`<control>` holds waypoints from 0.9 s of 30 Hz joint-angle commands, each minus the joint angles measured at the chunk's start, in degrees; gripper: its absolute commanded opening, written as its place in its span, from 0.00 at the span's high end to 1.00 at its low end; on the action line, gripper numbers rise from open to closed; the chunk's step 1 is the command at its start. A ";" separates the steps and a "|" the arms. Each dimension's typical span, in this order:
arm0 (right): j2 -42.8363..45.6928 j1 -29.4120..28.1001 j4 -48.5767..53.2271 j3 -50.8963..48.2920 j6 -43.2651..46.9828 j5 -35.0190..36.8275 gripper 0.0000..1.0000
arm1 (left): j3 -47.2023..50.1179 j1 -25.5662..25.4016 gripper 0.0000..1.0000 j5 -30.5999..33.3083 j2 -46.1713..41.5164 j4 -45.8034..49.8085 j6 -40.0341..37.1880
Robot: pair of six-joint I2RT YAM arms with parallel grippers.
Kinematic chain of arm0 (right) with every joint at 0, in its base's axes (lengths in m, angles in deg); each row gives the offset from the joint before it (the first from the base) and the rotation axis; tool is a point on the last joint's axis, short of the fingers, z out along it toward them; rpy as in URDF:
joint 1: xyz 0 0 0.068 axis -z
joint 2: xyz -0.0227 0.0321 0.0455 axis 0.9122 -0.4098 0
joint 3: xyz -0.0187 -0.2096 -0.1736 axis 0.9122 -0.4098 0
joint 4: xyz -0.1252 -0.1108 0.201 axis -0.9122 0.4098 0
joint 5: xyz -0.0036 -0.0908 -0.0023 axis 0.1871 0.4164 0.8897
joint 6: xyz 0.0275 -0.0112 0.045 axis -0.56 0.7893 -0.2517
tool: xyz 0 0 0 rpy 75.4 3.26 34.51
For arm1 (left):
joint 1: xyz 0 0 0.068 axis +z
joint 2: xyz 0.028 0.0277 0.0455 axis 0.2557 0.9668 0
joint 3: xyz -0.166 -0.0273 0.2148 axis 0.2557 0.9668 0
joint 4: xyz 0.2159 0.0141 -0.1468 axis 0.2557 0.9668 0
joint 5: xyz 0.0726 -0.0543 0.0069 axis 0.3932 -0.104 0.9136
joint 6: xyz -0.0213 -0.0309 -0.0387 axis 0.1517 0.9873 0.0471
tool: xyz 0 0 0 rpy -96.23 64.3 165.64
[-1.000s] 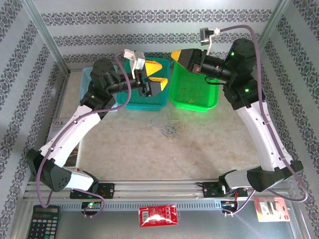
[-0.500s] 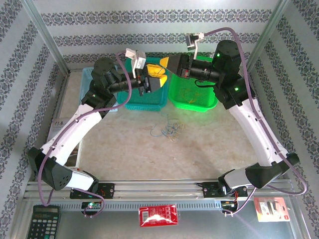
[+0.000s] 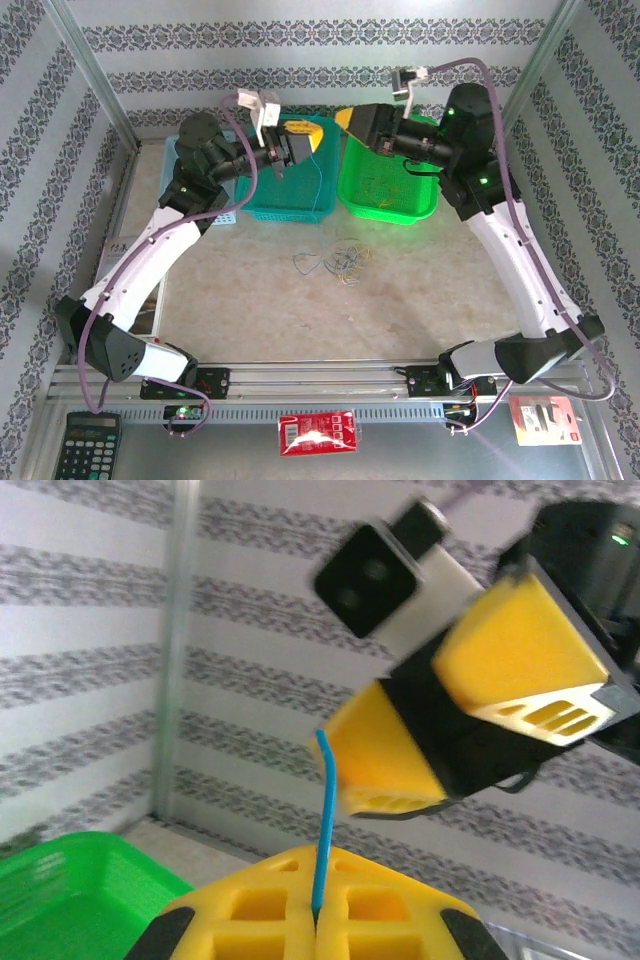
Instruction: Untangle the cables
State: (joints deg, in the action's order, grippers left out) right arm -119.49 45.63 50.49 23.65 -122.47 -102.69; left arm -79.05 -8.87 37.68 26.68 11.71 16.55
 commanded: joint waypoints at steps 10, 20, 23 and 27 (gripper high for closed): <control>7.57 3.22 -4.54 -10.67 1.18 1.56 0.30 | -18.46 9.11 1.00 11.43 4.85 10.77 -7.82; 10.23 4.81 -4.02 -18.06 5.00 2.70 0.20 | -35.92 16.77 1.00 22.05 14.78 21.12 -11.04; 10.49 4.75 -3.95 -20.63 6.12 3.59 0.19 | -36.86 17.68 1.00 27.67 16.11 21.55 -12.86; 10.69 4.30 -3.59 -23.75 7.45 5.32 0.19 | -36.89 18.79 1.00 33.93 17.28 21.00 -15.11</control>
State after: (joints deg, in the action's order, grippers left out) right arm -109.64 50.28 47.74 1.70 -117.68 -99.26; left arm -113.83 8.68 64.77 43.51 31.77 4.74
